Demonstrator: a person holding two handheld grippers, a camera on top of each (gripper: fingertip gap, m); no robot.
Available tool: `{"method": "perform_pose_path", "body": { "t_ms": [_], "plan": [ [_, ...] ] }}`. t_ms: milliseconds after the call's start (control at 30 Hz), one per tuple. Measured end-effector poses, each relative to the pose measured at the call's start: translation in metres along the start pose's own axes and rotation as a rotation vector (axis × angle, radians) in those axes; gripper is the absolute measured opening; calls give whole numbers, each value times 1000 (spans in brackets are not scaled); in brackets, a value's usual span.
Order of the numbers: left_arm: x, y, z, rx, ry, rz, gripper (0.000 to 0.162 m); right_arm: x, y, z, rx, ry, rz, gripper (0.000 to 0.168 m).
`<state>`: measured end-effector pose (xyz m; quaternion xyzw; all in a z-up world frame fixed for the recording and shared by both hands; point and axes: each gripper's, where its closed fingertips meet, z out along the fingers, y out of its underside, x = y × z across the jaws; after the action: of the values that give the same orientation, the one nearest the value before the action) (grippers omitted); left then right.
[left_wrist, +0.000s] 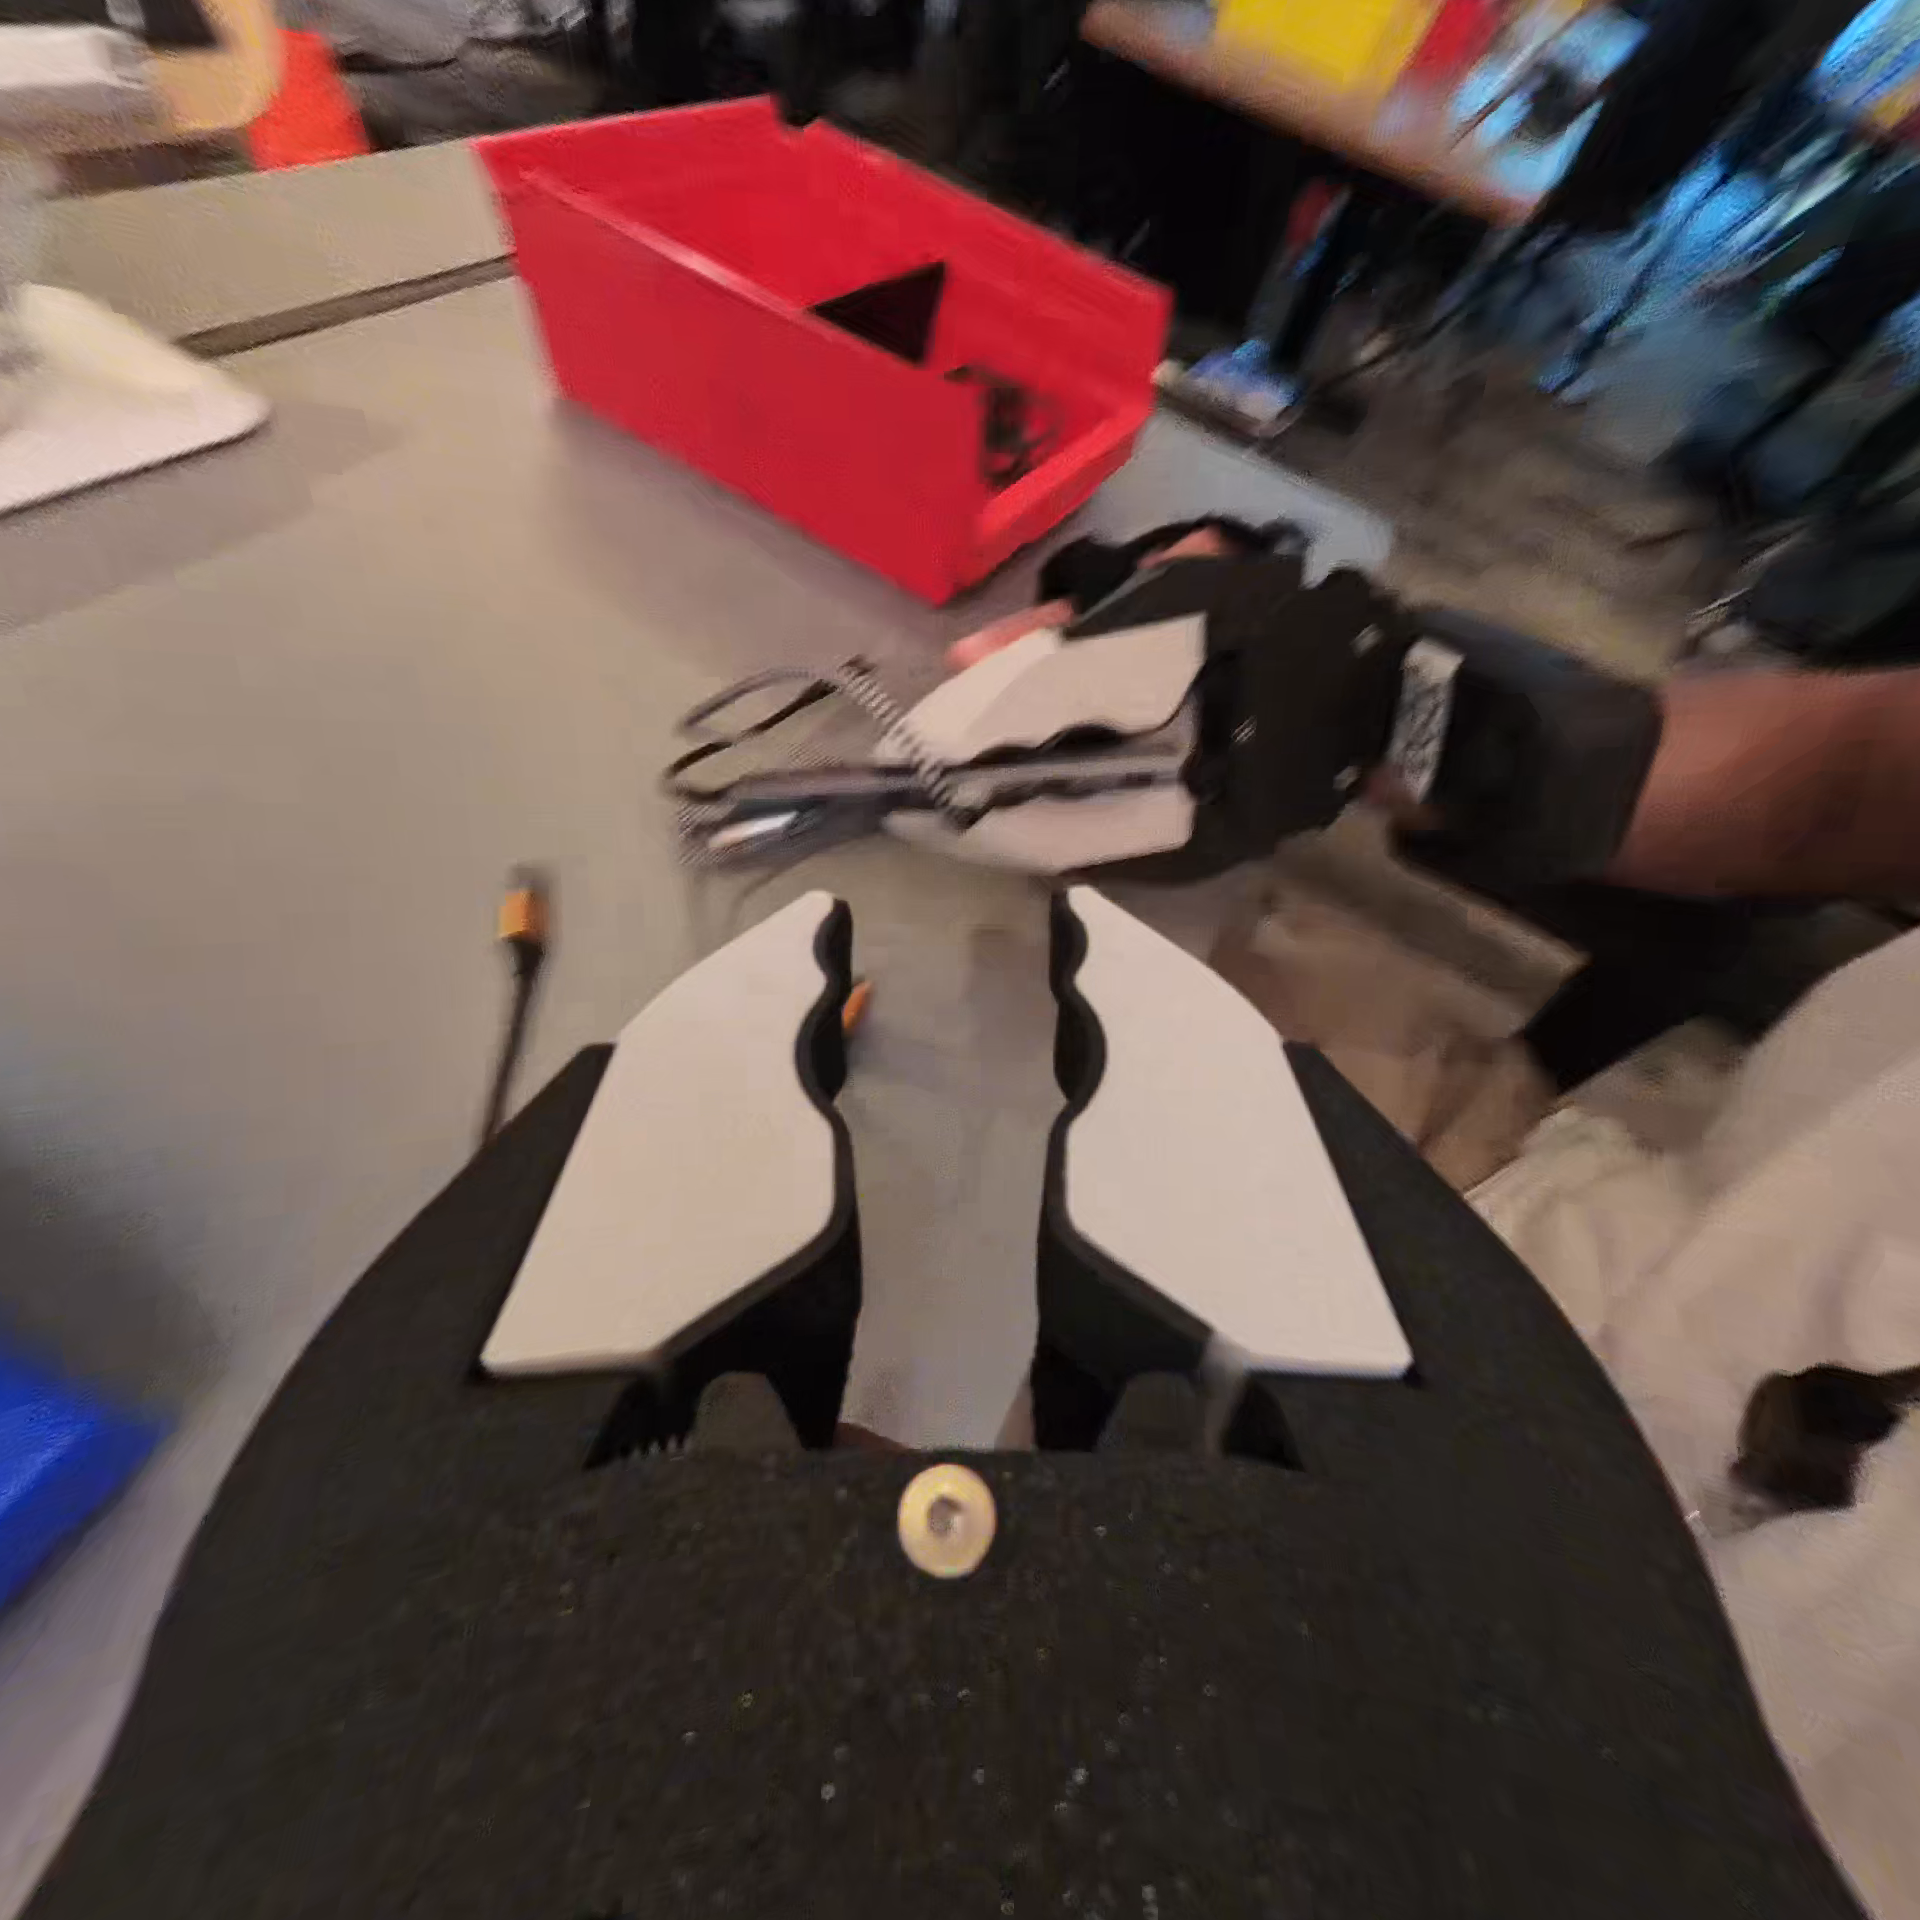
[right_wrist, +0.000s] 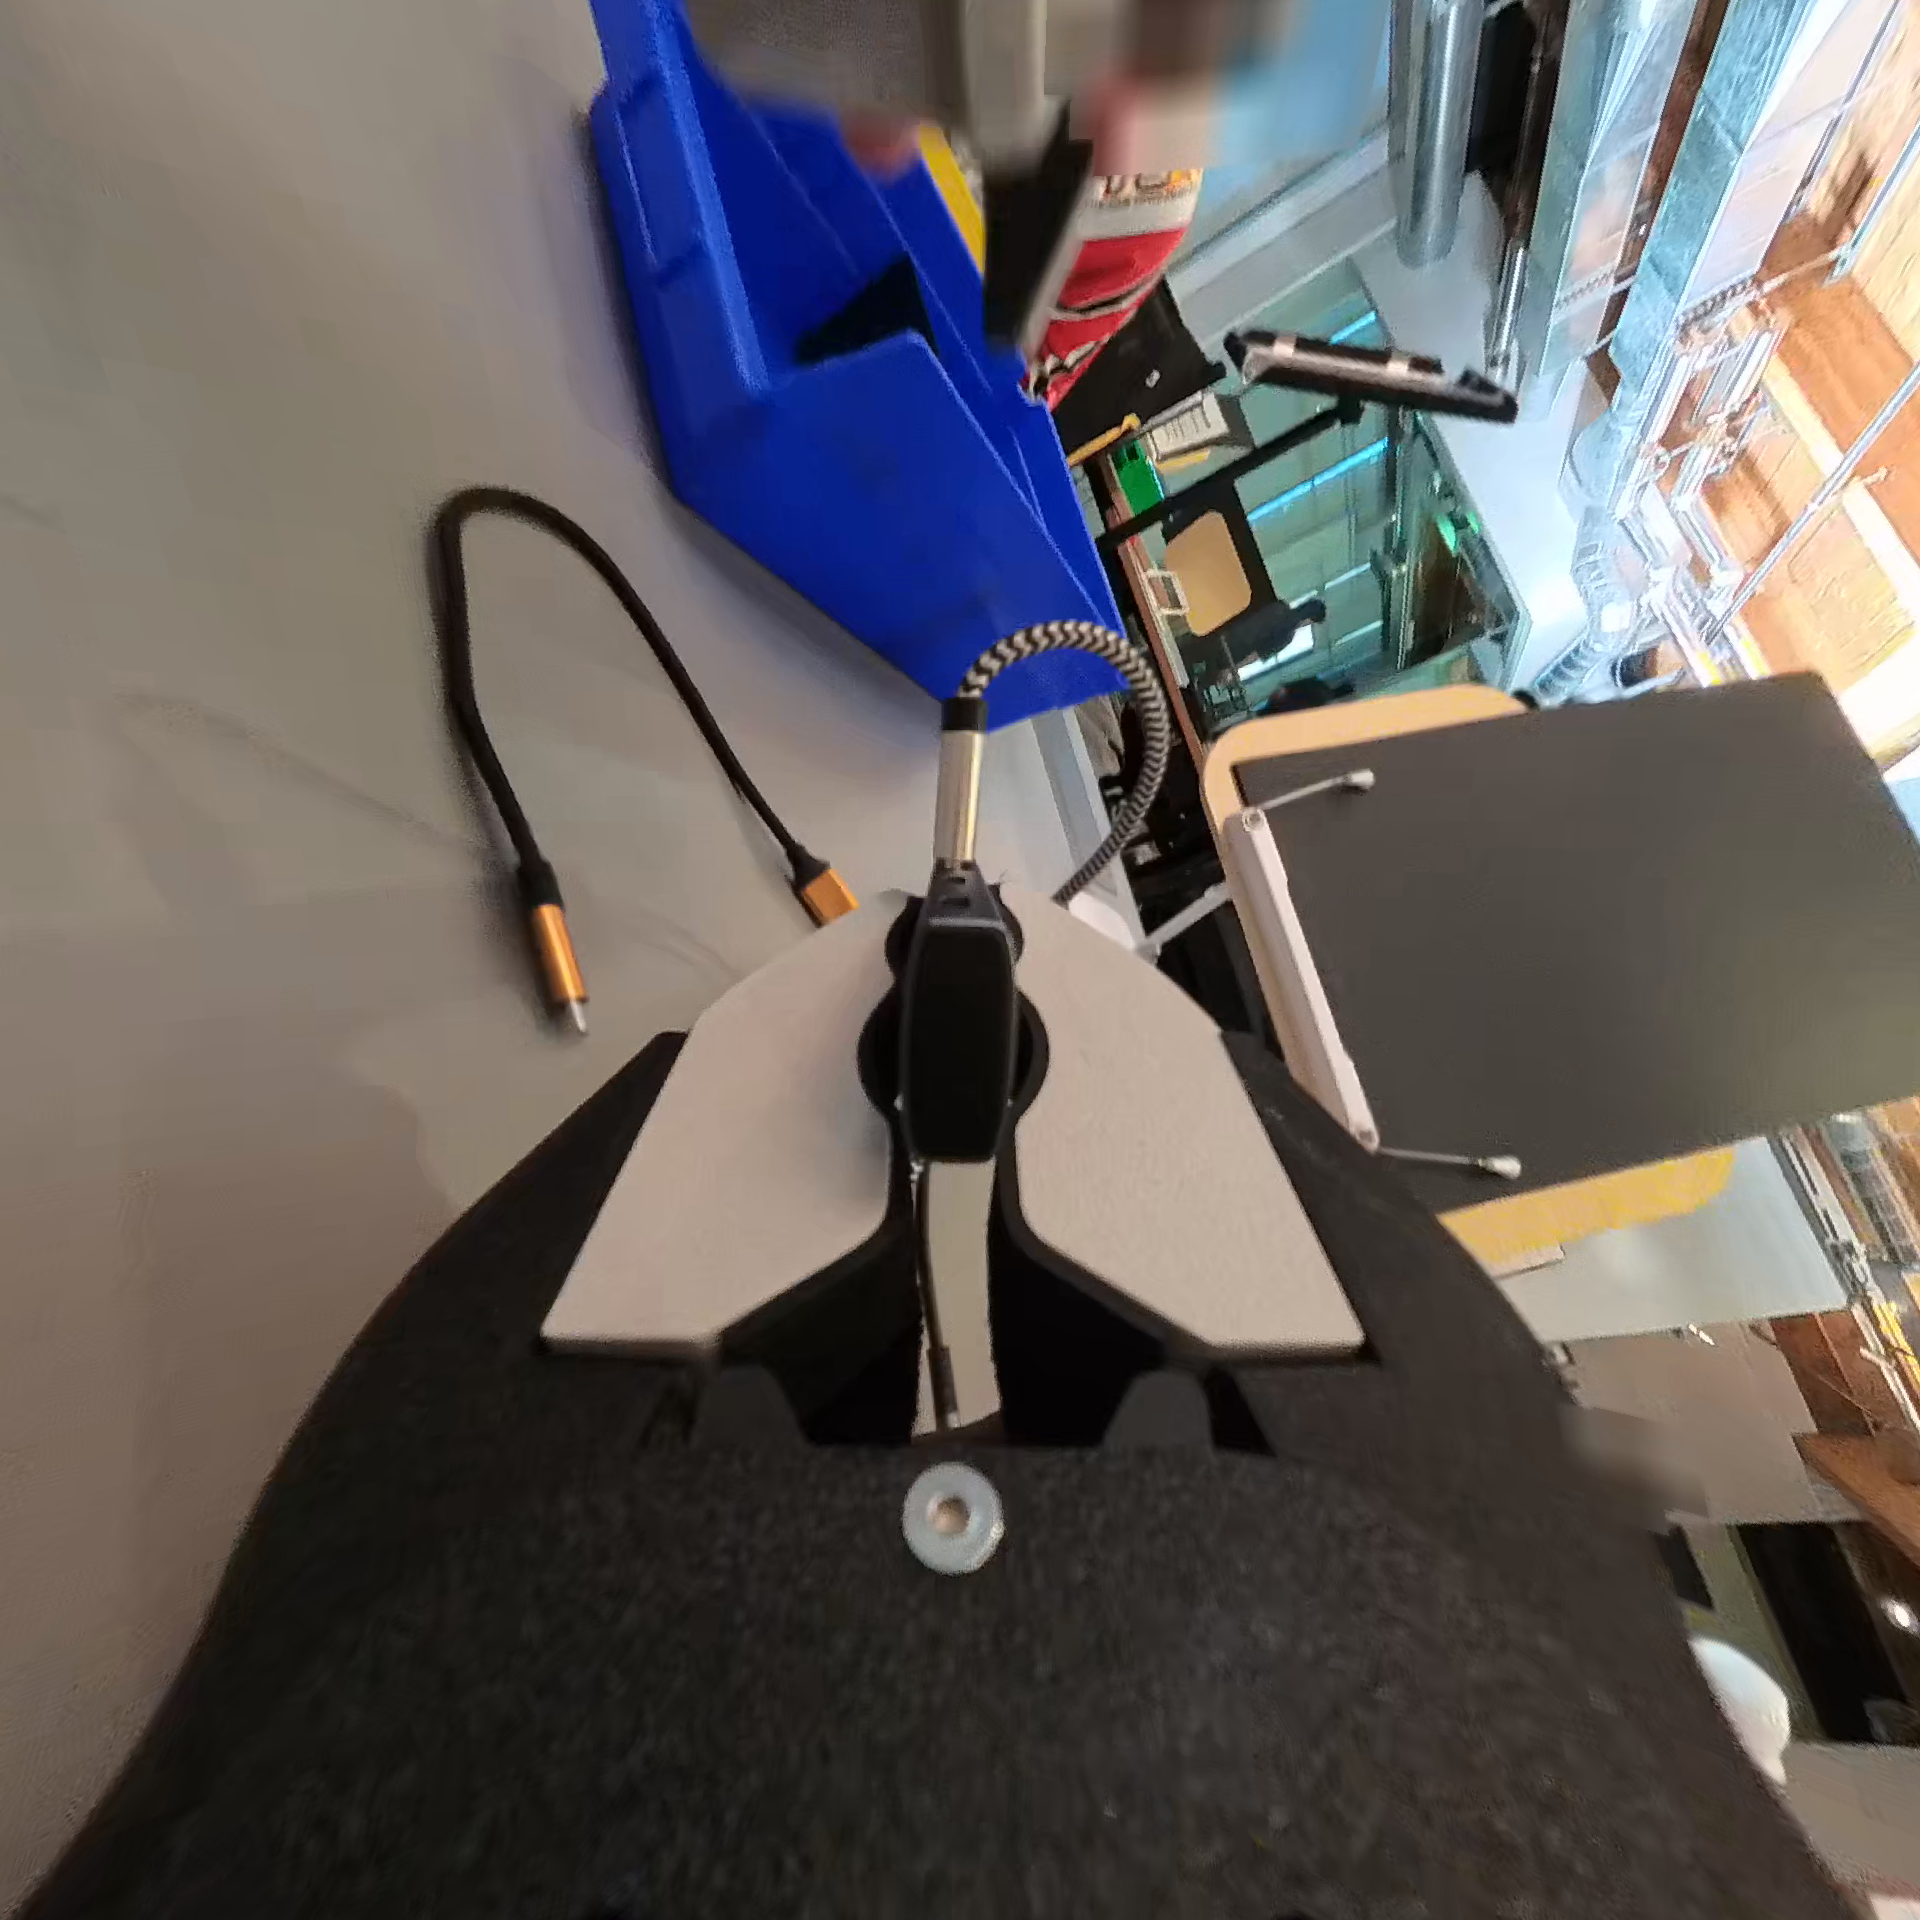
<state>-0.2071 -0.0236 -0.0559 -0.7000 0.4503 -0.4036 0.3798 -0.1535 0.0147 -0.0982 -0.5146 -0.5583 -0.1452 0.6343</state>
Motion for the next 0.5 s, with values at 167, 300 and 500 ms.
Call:
{"method": "perform_pose_path", "body": {
  "t_ms": [167, 300, 500],
  "plan": [
    [5, 20, 32, -14, 65, -87, 40, -10, -19, 0, 38, -15, -13, 11],
    [9, 26, 41, -15, 59, -81, 37, -15, -24, 1, 50, -27, -12, 10],
    [8, 28, 45, -21, 15, -20, 11, -20, -20, 3, 36, -40, -42, 11]
  ]
}}
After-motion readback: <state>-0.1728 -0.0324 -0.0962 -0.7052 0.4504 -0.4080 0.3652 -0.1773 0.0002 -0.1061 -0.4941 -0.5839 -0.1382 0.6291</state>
